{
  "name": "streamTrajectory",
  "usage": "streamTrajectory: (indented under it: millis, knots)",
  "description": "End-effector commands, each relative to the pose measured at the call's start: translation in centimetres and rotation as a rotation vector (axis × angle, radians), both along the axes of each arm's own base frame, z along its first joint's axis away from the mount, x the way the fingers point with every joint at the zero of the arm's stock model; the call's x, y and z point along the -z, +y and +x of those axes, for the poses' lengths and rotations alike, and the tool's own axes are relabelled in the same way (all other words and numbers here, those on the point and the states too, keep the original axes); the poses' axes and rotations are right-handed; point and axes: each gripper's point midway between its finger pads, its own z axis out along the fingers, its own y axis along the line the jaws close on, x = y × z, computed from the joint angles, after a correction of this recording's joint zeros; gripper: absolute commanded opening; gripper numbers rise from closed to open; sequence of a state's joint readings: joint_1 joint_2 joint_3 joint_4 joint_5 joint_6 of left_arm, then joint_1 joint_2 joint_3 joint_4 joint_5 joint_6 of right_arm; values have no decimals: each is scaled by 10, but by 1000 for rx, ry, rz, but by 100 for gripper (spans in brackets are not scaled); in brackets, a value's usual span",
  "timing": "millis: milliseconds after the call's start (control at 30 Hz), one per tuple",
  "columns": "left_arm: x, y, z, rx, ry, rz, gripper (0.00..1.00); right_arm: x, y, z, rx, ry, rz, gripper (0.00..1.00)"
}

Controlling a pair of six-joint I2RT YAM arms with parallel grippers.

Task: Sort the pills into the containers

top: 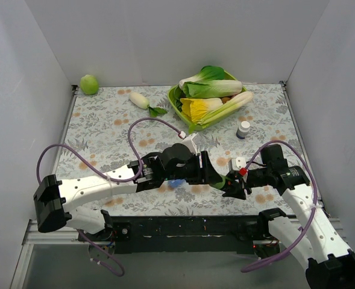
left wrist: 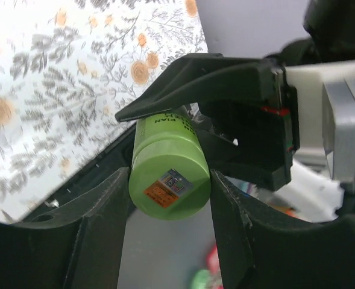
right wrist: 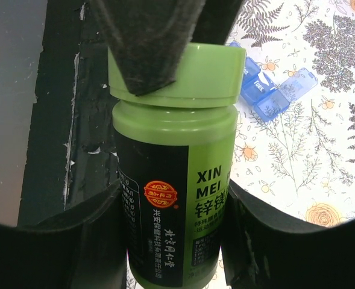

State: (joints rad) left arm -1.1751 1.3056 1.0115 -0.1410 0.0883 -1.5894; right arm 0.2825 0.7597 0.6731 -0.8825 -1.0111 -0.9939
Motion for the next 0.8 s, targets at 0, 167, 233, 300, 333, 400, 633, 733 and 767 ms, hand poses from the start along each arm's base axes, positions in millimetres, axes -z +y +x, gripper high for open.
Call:
streamTrajectory:
  millis: [0, 167, 233, 300, 333, 400, 633, 733, 767]
  knots:
    - [-47, -7, -22, -129, 466, -108, 0, -12, 2, 19, 23, -92, 9, 8]
    - [-44, -2, -12, -194, 445, -57, 0, -10, 0, 19, 35, -91, -5, 8]
    - [-42, 2, -11, -206, 438, -38, 0, -9, 0, 19, 38, -90, -5, 8]
    - [-41, 5, -11, -212, 436, -39, 0, -8, -1, 19, 39, -92, -6, 8]
    - [-42, 7, -11, -214, 434, -44, 0, -8, -1, 20, 42, -91, -7, 8]
    - [-47, 11, -12, -209, 429, -63, 0, -9, 0, 20, 43, -93, -6, 8]
    - [-54, 15, -14, -181, 465, -103, 0, -8, 0, 21, 42, -96, -6, 8]
    - [-50, 12, -13, -177, 475, -95, 0, -8, 0, 21, 40, -97, -4, 8]
    - [-49, 11, -13, -170, 464, -95, 0, -9, 0, 20, 39, -98, -2, 8]
